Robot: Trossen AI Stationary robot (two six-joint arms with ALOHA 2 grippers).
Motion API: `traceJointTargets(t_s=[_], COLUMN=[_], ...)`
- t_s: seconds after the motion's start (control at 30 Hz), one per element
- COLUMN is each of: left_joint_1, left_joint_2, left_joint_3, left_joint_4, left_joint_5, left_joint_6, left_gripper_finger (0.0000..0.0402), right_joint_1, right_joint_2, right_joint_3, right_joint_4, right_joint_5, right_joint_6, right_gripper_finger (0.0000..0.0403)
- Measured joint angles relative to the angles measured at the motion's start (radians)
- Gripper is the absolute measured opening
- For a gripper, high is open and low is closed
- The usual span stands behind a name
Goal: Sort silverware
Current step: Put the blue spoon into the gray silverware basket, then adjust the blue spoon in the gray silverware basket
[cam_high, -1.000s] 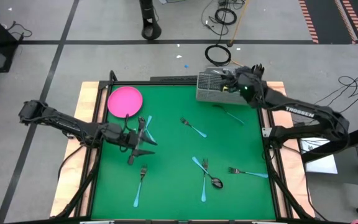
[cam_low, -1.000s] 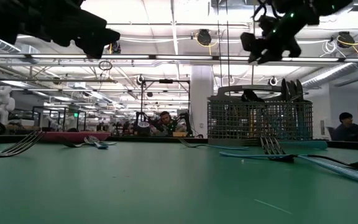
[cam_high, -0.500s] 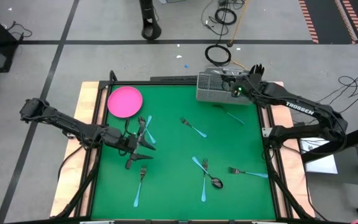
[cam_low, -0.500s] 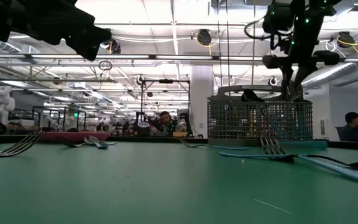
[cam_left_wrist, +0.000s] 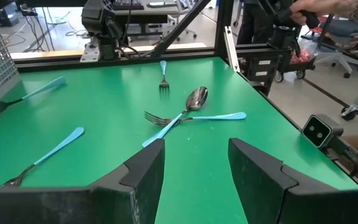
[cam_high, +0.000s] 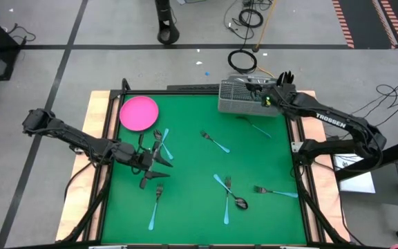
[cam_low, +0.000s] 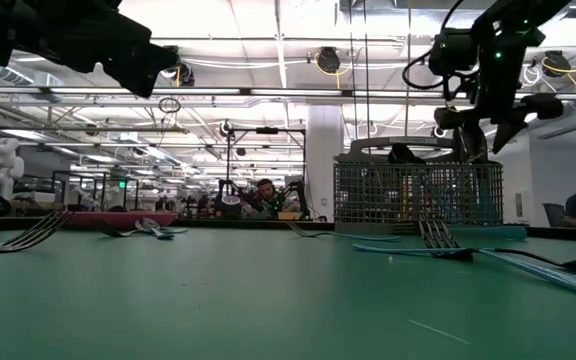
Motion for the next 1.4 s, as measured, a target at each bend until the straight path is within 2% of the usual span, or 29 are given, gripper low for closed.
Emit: traceJointTargets(t_s=[0.2,0.43,0.57,0.83,1.17,1.4], left_joint_1=[0.0,0.0,0.0,0.0,0.0,0.0], left_joint_2=[0.0,0.0,0.0,0.0,0.0,0.0], left_joint_3=[0.0,0.0,0.0,0.0,0.0,0.0], left_joint_4=[0.0,0.0,-0.001,0.0,0.0,0.0], left_joint_5=[-0.016,-0.018,-0.018,-0.018,-0.018,-0.018], left_joint_6=[0.007,0.009,0.009,0.007,0.014,0.026], left_gripper_finger=[0.018,0.018,0.018,0.018,0.018,0.018], right_joint_1=[-0.001,-0.008,-0.009,-0.031,-0.054,-0.054], right_joint_2=[0.0,0.0,0.0,0.0,0.0,0.0], right_joint_3=[-0.036,-0.04,-0.041,-0.04,-0.04,-0.04], right_joint_4=[0.173,0.125,0.087,0.16,0.295,0.2], right_joint_5=[-0.025,-0.073,-0.014,0.007,0.005,-0.052], right_joint_6=[-0.075,-0.07,-0.028,-0.039,-0.132,-0.125], right_gripper_finger=[0.0133,0.0132,0.0132,0.0132,0.0132,0.0132])
